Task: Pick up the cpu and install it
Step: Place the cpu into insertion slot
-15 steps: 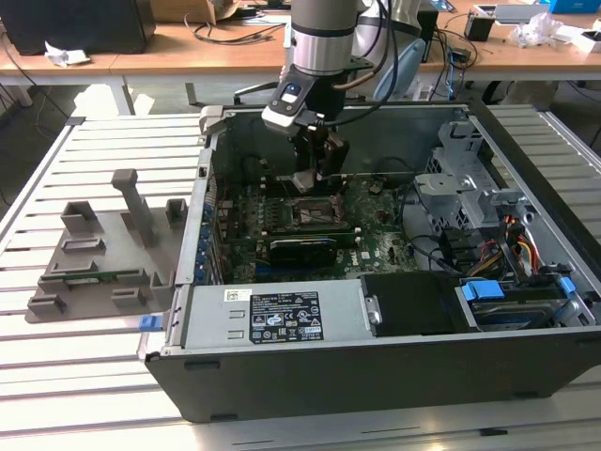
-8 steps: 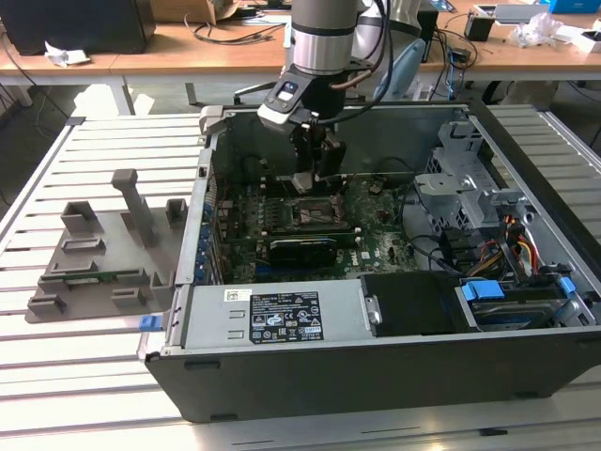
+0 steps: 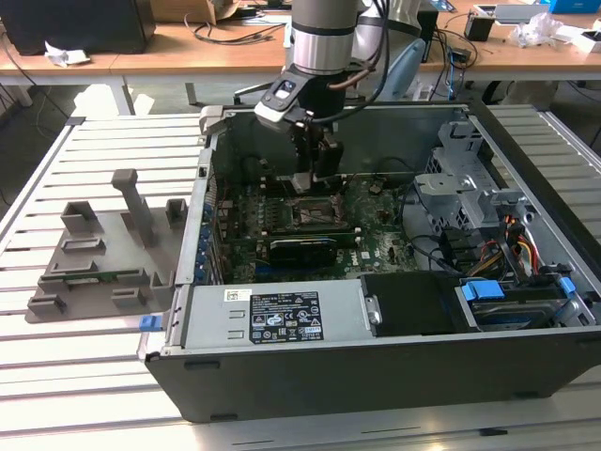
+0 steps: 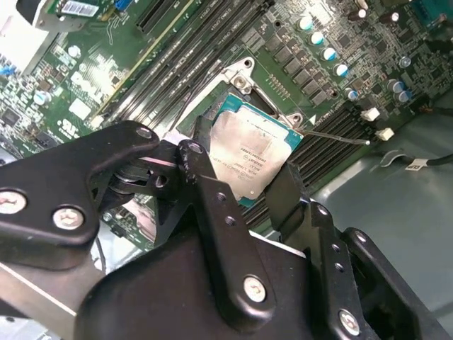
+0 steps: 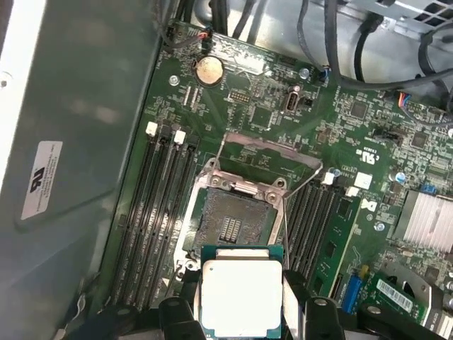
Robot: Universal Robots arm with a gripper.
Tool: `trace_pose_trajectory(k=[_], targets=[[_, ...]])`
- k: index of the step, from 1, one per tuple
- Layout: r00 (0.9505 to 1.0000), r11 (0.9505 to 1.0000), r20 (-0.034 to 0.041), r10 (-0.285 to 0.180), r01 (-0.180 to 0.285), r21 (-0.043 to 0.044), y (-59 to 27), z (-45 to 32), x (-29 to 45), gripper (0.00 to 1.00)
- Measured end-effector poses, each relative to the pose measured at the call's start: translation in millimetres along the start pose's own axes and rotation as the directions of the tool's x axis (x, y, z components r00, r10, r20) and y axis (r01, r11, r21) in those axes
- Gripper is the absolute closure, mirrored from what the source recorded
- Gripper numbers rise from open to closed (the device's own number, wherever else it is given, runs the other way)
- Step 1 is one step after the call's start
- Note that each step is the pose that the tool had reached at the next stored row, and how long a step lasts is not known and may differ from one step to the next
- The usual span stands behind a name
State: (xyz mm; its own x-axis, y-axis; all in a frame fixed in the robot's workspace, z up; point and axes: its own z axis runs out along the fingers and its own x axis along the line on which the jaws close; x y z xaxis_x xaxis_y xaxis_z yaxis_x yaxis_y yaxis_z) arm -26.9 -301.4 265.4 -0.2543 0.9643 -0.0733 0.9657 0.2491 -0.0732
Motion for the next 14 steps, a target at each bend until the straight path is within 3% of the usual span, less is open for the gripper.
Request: trace_pose_trajectory(k=[4,7,14], targets=[[0.9989,0.9989,0.0015,0.047,-0.047,0.0047,0.0,0.0,0.0,0.45],[0.9941,0.994,0.0011,0.109,-0.109,0.0103,0.0,0.2,0.0,0.45],[0.9702,0.97,-0.0029,0.242,-0.242,0.0222,0.1,0.5,0.1,0.45]])
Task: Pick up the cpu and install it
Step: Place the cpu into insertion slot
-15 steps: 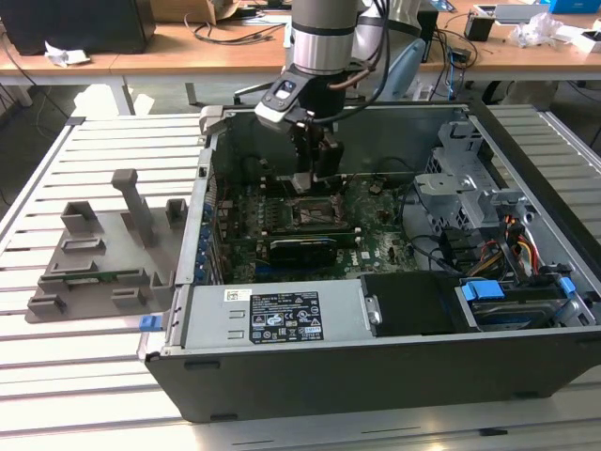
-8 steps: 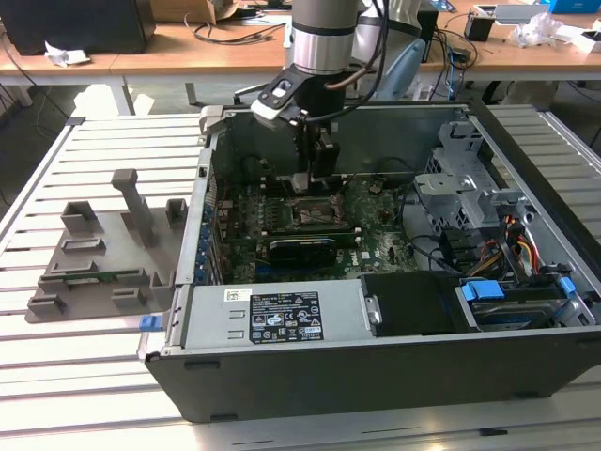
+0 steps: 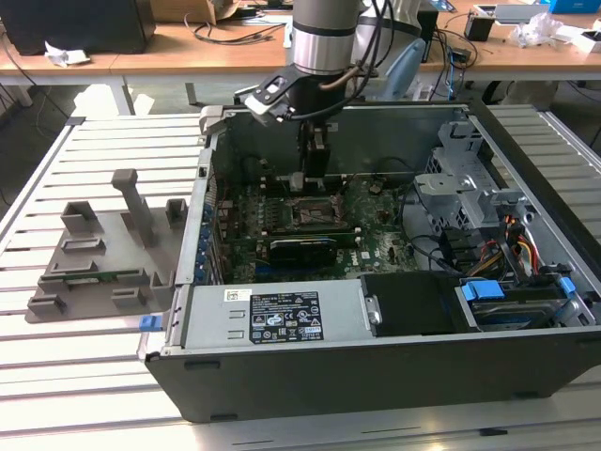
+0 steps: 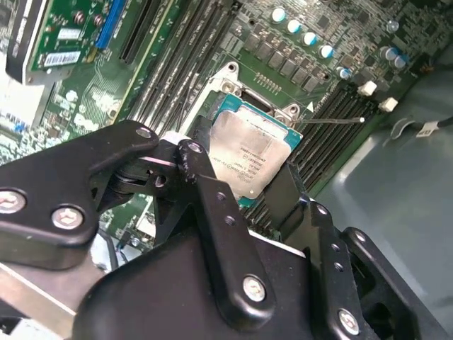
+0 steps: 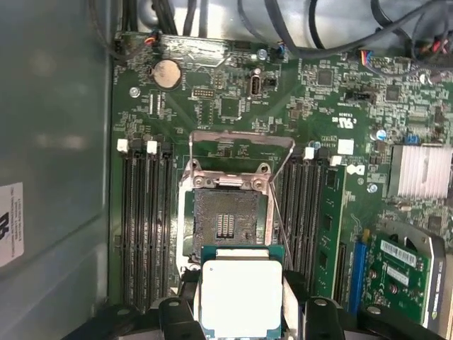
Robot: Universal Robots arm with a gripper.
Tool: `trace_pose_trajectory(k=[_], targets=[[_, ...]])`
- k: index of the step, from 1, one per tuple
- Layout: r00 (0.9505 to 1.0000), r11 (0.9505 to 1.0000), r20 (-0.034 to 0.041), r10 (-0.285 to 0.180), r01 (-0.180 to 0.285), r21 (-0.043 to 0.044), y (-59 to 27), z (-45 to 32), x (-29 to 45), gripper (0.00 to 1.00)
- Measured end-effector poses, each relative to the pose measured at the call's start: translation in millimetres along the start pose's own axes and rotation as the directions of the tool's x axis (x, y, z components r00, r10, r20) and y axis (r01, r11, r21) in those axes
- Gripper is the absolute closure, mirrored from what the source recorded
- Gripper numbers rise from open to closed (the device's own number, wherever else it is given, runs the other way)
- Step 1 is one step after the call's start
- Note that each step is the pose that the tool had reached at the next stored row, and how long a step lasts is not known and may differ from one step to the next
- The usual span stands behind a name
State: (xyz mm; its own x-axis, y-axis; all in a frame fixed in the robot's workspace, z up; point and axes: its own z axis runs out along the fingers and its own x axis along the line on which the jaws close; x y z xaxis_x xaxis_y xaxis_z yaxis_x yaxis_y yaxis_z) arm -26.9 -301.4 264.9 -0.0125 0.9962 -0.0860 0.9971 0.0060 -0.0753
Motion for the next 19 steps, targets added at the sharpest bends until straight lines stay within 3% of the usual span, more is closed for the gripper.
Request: trace_pose_trajectory(k=[3,14,15,17,19], targets=[[0.9993,0.9993,-0.002,0.037,-0.037,0.0033,0.0,0.1,0.0,0.45],[0.9998,0.9998,-0.0008,0.02,-0.02,-0.0001,-0.1,0.0,0.0,0.45],[0.9998,0.9998,-0.0009,0.02,-0.02,-0.0044,0.0,0.1,0.0,0.45],[0.9998,0.9994,-0.0012,0.022,-0.022,-0.0277,0.0,0.4,0.0,0.45],[0.9997,0.9976,-0.0019,0.025,-0.025,-0.0643,0.1,1.1,0.1,0.45]])
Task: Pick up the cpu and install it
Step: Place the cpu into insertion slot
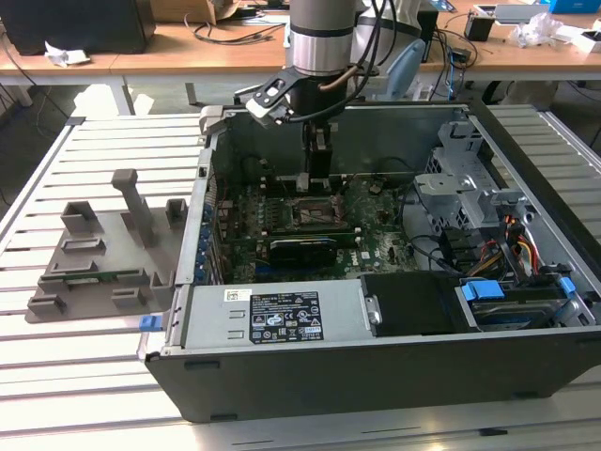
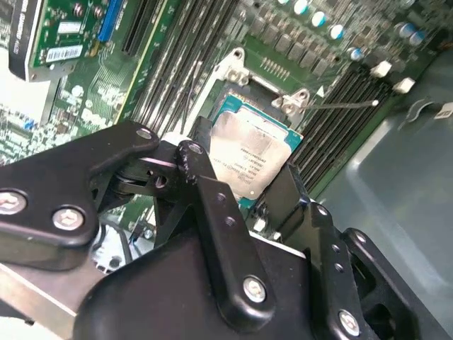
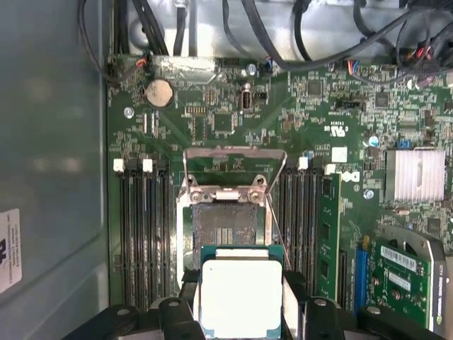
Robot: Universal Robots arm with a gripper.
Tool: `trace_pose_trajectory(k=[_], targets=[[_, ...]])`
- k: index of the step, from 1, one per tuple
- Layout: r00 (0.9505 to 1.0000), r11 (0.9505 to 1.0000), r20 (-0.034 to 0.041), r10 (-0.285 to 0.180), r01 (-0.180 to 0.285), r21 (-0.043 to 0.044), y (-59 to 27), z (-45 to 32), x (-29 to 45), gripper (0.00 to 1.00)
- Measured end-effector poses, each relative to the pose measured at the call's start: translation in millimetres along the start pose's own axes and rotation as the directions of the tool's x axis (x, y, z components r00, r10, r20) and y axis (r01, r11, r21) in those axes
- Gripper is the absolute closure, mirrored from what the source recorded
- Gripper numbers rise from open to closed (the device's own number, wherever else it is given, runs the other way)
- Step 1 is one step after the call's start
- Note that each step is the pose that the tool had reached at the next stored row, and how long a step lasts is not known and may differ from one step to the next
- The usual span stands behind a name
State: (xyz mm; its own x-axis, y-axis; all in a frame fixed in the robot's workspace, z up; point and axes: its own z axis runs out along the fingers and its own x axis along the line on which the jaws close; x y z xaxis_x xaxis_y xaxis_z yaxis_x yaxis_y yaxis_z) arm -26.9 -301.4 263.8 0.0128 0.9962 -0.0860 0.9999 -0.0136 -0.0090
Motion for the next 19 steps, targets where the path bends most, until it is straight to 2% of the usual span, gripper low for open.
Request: trace_pose_trajectory(k=[1,6,9,12,19], targets=[[1.0,1.0,-0.0003,0.001,-0.001,-0.0055,0.0,0.1,0.0,0.45],[1.0,1.0,-0.0001,0.001,-0.001,-0.0063,0.0,0.0,0.0,0.45],[1.0,1.0,0.0055,-0.002,0.002,-0.0065,-0.1,-0.1,0.0,0.45],[0.9968,0.9967,0.0062,-0.08,0.08,-0.0135,0.0,0.2,0.4,0.45],[0.9963,0.9962,0.0065,-0.086,0.086,-0.0139,0.0,1.5,0.5,0.45]])
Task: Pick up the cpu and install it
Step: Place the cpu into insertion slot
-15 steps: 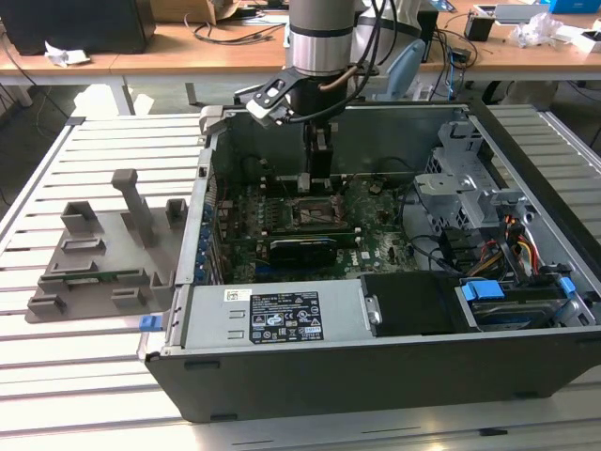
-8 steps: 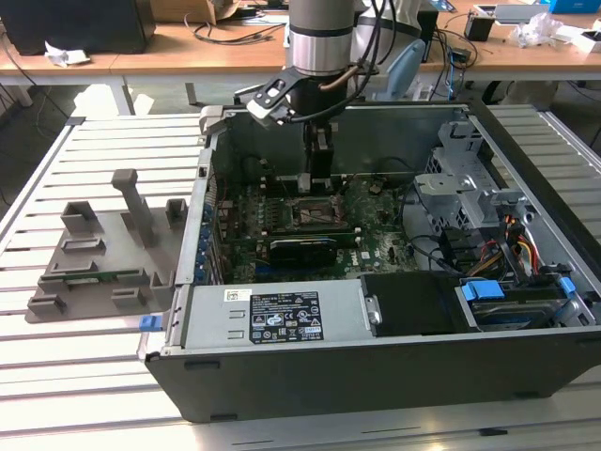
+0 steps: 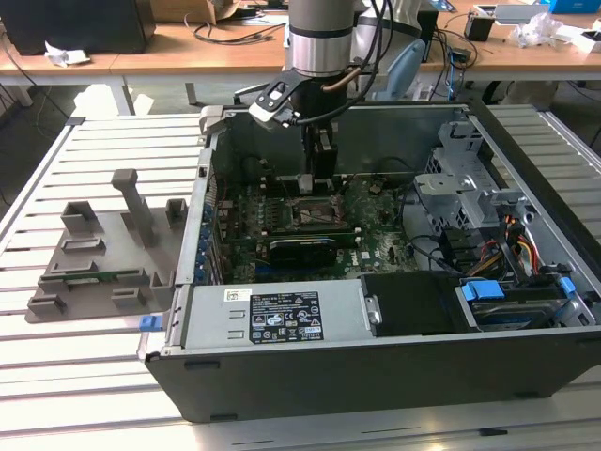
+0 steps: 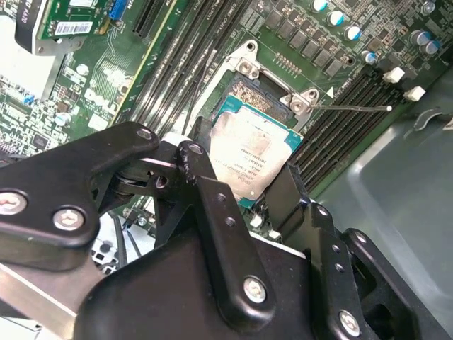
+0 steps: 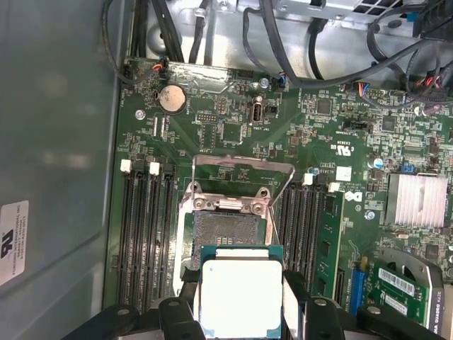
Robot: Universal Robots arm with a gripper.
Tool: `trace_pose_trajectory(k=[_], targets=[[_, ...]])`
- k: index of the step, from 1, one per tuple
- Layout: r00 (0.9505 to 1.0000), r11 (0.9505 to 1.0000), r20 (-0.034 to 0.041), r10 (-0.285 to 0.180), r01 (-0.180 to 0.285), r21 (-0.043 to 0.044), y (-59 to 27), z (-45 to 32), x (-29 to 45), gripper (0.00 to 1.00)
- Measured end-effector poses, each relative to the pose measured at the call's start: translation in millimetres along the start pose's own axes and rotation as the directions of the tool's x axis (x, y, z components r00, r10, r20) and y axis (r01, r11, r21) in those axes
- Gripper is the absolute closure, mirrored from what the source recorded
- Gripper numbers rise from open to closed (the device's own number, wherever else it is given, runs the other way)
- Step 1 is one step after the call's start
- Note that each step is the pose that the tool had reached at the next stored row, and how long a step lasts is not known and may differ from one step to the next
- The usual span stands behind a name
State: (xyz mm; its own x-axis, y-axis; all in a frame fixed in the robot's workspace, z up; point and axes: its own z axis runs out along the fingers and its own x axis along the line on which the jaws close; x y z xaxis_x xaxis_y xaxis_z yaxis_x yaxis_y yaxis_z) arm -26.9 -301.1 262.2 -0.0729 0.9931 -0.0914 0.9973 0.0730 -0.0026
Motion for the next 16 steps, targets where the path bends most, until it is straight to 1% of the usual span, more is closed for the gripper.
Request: trace_pose_trajectory(k=[11,16], targets=[[1.0,1.0,0.0001,0.0,0.0,0.0001,0.0,6.2,0.6,0.45],[1.0,1.0,0.0001,0.0,0.0,0.0001,0.0,11.0,1.1,0.45]])
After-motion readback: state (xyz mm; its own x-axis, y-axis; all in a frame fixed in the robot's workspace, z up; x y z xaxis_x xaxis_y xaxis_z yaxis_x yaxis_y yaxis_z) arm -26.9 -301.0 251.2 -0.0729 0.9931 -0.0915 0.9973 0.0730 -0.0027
